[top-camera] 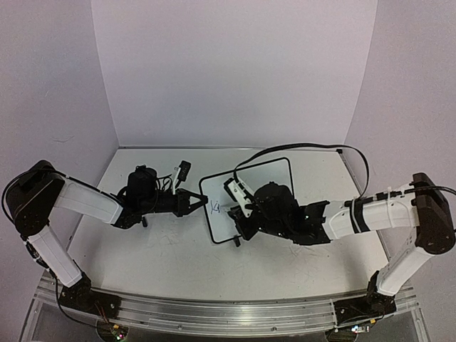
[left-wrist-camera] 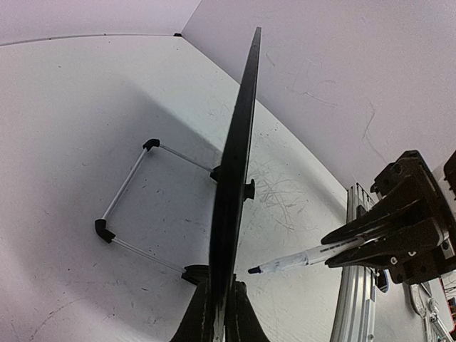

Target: Write a sentence on the whiteboard

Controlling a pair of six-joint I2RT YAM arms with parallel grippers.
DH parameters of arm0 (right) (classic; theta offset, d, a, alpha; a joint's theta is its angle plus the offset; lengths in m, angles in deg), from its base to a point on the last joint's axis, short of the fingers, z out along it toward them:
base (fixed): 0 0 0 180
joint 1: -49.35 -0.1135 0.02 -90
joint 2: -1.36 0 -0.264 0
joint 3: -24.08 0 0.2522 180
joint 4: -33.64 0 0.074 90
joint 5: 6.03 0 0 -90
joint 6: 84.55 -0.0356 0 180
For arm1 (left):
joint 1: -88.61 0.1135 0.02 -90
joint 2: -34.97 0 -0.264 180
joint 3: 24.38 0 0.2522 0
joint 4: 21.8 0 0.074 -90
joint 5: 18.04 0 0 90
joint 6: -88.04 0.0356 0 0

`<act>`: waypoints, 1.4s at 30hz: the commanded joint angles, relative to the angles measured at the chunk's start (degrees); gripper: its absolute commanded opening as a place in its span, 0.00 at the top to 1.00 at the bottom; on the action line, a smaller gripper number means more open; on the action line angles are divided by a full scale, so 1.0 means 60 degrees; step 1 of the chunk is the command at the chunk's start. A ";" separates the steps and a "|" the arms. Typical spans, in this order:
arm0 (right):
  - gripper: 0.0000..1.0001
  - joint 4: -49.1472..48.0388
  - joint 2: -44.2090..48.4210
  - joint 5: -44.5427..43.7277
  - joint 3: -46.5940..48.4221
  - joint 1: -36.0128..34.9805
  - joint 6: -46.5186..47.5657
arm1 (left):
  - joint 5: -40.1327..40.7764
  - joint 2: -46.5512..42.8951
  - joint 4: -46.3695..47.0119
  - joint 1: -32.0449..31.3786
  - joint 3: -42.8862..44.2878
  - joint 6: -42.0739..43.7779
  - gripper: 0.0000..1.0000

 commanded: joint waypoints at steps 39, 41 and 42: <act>1.00 -0.0017 -0.0251 -0.0673 0.0132 -0.0019 0.0087 | 0.0152 -0.0458 -0.0309 0.0041 -0.0150 0.0085 1.00; 1.00 0.0006 -0.0250 -0.0640 0.0075 -0.0024 0.0087 | 0.0159 -0.0474 -0.0309 0.0042 -0.0166 0.0088 1.00; 1.00 0.0017 -0.0244 -0.0624 0.0053 -0.0025 0.0087 | 0.0161 -0.0475 -0.0310 0.0043 -0.0176 0.0088 1.00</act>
